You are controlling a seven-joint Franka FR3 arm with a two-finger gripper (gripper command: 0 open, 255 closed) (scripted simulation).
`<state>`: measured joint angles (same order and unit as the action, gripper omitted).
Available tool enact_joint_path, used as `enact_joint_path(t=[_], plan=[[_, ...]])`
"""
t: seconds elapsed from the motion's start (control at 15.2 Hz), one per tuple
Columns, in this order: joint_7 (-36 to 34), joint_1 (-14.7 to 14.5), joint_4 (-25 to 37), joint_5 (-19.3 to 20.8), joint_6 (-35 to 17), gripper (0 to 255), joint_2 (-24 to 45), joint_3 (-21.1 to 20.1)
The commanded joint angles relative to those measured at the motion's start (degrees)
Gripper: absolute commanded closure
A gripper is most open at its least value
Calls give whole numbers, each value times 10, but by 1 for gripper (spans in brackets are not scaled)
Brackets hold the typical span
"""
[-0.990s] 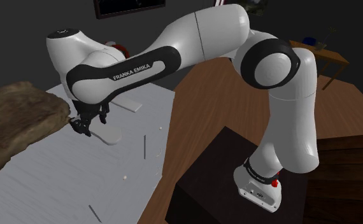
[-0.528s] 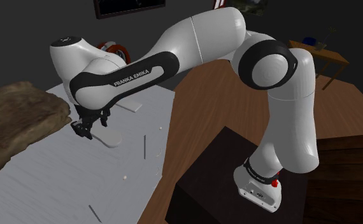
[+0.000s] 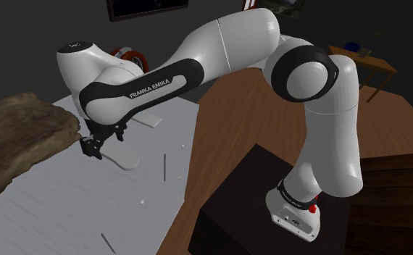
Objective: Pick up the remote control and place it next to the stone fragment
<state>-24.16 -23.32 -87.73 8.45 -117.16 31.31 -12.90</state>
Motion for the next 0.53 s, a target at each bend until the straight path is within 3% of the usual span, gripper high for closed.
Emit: enact_joint_path(t=[0.0, 0.26, 0.46], plan=[[0, 0, 0, 0, 0, 0, 0, 0], [5, 0, 40, -7, 61, 0, -22, -4], [5, 0, 40, -7, 61, 0, -22, -4]])
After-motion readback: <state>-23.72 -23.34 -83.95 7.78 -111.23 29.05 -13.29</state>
